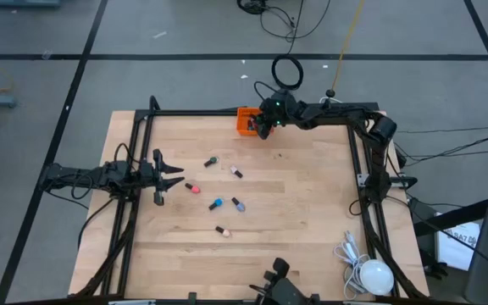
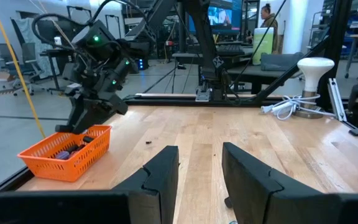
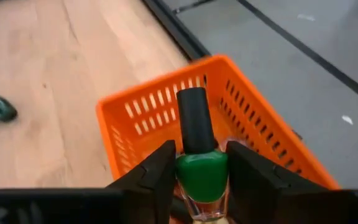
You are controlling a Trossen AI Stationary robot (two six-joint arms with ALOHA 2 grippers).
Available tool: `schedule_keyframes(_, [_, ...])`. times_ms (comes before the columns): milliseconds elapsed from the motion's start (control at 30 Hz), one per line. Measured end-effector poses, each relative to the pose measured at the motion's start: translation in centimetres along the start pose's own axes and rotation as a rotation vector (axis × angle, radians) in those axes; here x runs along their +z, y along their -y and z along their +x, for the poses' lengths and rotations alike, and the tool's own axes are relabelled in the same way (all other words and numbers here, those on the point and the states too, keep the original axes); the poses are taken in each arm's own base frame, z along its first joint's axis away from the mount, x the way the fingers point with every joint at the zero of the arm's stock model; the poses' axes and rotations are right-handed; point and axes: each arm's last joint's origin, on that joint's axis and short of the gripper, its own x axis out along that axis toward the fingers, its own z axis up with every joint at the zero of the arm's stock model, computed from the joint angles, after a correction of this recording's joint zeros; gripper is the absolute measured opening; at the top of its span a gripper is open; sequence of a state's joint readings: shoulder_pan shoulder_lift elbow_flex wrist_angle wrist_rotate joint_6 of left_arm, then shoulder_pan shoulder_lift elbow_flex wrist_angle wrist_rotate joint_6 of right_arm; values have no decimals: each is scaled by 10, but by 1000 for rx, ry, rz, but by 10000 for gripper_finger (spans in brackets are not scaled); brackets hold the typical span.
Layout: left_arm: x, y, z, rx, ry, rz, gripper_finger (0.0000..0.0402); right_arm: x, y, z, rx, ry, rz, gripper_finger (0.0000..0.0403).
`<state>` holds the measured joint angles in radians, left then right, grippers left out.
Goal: Pick & Place Nail Polish
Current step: Put the green nail polish bottle into the basket, then put the pink nail polish bottle into the basket
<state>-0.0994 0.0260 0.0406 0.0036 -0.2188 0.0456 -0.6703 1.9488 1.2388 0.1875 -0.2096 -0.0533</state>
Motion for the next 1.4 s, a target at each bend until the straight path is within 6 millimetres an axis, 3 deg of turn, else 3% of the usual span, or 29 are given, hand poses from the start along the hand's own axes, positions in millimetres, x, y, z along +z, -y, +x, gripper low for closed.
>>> schedule_keyframes(267, [0, 0, 0, 0, 0, 1, 124, 7, 0, -5, -4, 38, -50, 188])
schedule_keyframes(400, [0, 0, 0, 0, 0, 1, 124, 21, -4, -22, 2, 77, -19, 196])
schedule_keyframes(633, [0, 0, 0, 0, 0, 1, 124, 59, -32, -86, 305, 160, 18, 183])
schedule_keyframes(733, [0, 0, 0, 0, 0, 0, 124, 59, -49, -120, 409, 210, -17, 176])
schedule_keyframes(833, [0, 0, 0, 0, 0, 1, 124, 44, -64, -155, 431, 262, -52, 170])
schedule_keyframes(1000, [0, 0, 0, 0, 0, 1, 124, -1, -83, -199, 414, 383, -100, 164])
schedule_keyframes(1200, [0, 0, 0, 0, 0, 1, 124, -59, -94, -229, 356, 534, -136, 163])
schedule_keyframes(1400, [0, 0, 0, 0, 1, 1, 124, -101, -93, -241, 328, 634, -94, 153])
